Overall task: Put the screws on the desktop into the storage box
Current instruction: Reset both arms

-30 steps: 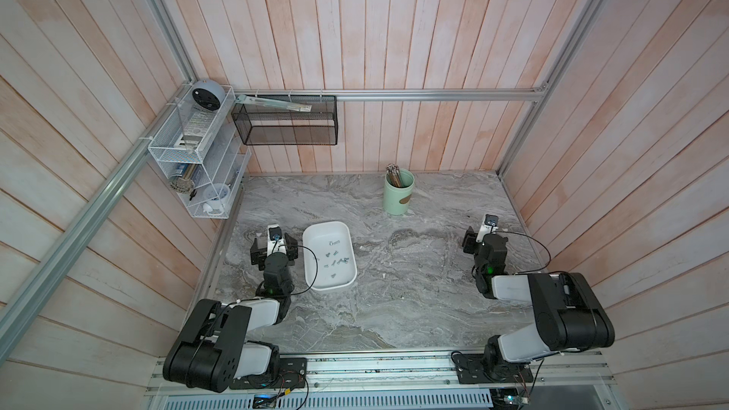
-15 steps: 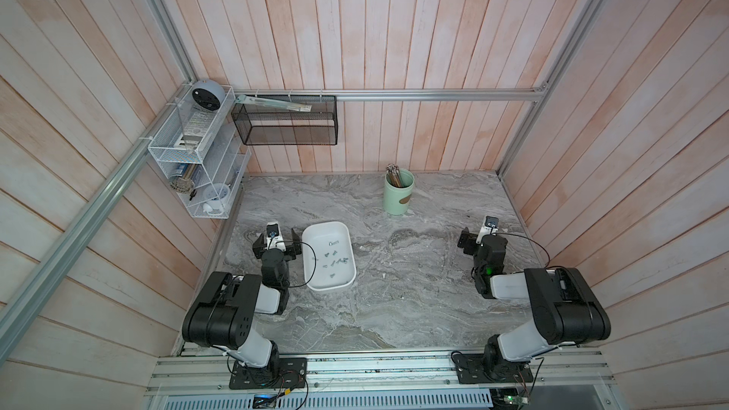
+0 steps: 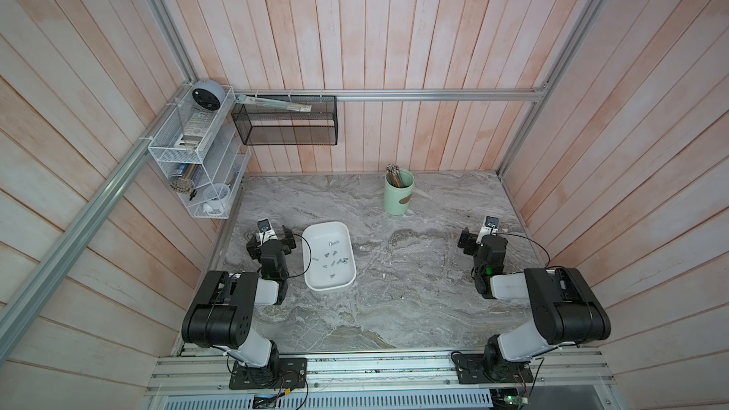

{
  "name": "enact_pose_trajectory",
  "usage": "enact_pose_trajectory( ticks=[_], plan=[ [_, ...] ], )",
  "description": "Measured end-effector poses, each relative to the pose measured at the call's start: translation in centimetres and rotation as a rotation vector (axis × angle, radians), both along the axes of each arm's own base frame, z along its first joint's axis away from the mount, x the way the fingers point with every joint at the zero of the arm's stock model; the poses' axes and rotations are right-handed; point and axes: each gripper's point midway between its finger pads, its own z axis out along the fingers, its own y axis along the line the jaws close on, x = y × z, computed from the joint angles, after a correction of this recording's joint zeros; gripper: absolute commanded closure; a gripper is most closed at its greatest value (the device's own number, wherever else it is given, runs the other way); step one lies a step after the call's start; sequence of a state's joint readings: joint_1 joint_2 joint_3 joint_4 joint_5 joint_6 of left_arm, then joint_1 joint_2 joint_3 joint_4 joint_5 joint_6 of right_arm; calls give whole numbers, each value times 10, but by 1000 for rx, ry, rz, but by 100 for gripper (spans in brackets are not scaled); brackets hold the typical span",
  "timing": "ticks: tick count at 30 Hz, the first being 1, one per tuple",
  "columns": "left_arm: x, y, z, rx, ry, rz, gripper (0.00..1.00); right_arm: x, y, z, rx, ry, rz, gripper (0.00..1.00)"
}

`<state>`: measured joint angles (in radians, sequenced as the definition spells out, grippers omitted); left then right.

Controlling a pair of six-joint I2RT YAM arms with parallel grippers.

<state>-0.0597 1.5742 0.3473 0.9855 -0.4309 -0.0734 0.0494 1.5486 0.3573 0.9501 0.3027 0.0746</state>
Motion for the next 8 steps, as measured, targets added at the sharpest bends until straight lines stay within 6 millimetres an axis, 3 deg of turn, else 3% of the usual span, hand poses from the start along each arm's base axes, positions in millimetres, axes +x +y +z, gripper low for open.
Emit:
enact_pose_trajectory(
  ticks=[8],
  plan=[
    [0, 0, -1, -2, 2, 2, 0, 0, 0, 0, 0, 0, 0, 2]
  ],
)
